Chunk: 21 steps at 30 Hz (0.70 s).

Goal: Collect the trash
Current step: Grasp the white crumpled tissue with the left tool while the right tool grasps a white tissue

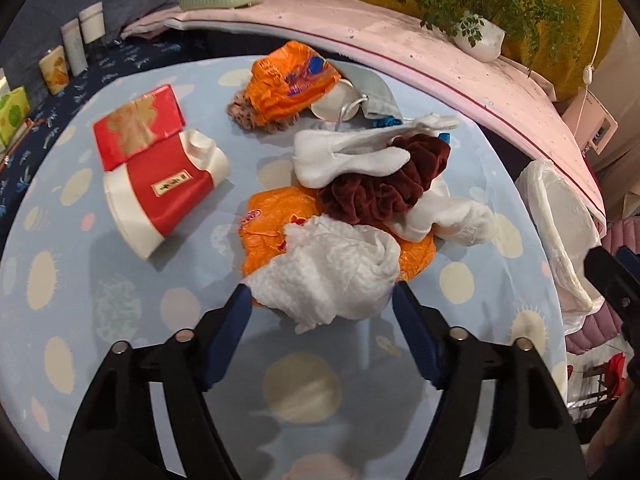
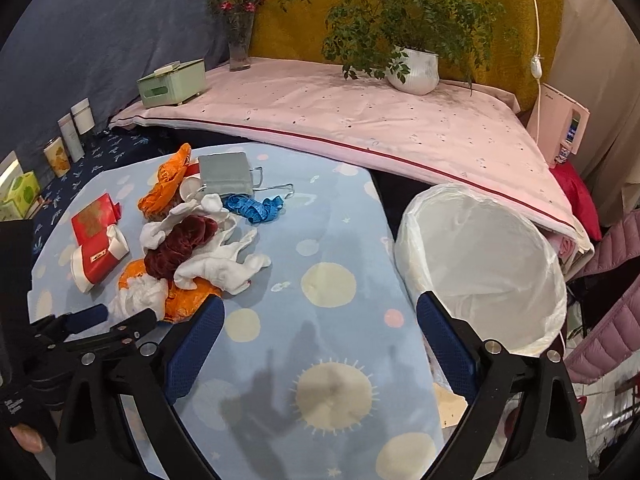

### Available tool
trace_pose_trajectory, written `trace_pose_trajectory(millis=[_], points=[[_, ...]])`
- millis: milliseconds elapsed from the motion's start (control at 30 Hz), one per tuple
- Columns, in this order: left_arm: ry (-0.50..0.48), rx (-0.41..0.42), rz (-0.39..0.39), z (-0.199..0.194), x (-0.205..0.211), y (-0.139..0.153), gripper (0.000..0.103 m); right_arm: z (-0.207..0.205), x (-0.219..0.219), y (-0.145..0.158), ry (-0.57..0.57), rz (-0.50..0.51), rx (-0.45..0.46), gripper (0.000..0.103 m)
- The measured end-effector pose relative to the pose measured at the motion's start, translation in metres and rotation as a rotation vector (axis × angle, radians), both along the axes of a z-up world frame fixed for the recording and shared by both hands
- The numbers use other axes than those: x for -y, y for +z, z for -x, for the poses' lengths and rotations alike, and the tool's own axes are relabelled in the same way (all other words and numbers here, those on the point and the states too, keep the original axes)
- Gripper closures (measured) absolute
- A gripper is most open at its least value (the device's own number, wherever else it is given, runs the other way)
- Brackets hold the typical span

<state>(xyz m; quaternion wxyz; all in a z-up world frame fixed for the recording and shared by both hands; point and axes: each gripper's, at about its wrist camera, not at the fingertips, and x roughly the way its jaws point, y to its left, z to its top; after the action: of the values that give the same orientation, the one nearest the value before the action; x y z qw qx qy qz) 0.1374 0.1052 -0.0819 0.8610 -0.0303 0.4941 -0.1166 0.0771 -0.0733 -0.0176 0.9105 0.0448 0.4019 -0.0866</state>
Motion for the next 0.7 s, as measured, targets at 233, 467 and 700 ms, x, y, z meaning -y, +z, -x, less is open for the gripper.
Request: trace_pose_trajectory(millis=[233, 467, 700], points=[[-0.039, -0.032, 0.063, -0.002, -0.001, 0.001, 0.085, -0.034, -0.012, -0.028, 0.062, -0.1, -0.063, 0.038], [-0.031, -0.012, 0.097, -0.001, -0.008, 0.018, 0.09, -0.054, -0.031, -0.044, 0.139, -0.139, -0.086, 0.063], [-0.017, 0.013, 0.09, -0.003, -0.011, 0.036, 0.09, -0.061, -0.039, -0.044, 0.182, -0.164, -0.087, 0.096]])
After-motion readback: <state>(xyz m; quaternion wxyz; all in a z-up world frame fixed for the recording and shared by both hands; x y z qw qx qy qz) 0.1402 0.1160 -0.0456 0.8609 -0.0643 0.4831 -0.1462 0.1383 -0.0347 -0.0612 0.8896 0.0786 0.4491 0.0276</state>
